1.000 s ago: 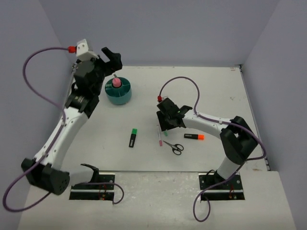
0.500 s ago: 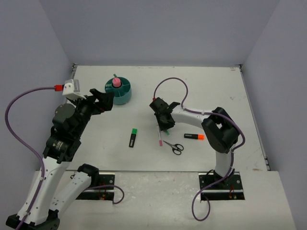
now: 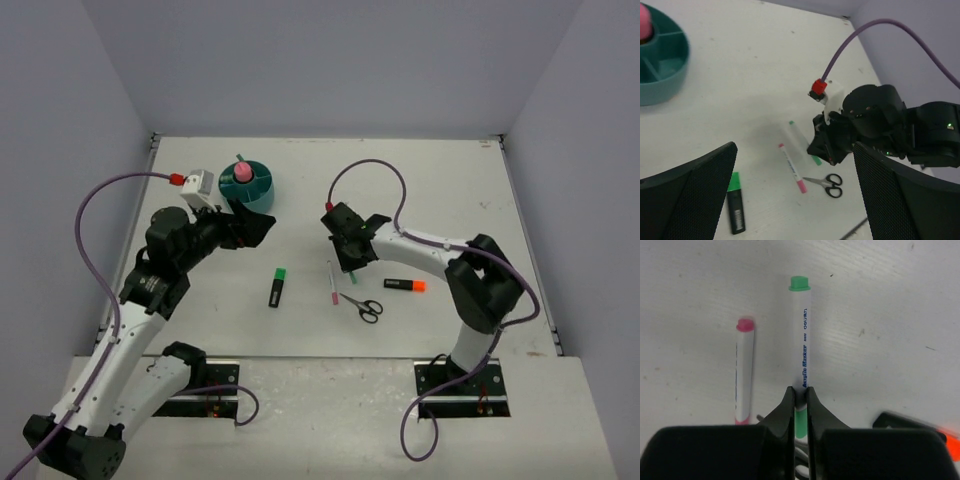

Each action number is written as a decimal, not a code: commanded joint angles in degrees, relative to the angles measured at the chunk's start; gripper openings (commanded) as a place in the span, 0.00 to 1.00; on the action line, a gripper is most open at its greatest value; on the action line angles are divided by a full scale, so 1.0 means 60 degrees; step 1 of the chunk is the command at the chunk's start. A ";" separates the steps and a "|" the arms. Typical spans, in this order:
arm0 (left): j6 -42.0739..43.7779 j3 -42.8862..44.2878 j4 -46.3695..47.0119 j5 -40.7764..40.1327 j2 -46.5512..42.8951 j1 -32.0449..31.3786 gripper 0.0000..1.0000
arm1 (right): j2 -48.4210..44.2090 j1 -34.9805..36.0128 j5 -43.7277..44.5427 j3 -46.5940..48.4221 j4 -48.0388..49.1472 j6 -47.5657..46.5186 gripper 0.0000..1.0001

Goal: Sort the stationery into containers
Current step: Pick up the pen from the center of the board.

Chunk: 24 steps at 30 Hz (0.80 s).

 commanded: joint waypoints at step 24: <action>-0.3160 -0.1118 0.7977 0.4304 0.3540 -0.2855 0.48 | -0.8192 0.0122 -0.6547 -0.2644 0.3092 -0.0925 0.00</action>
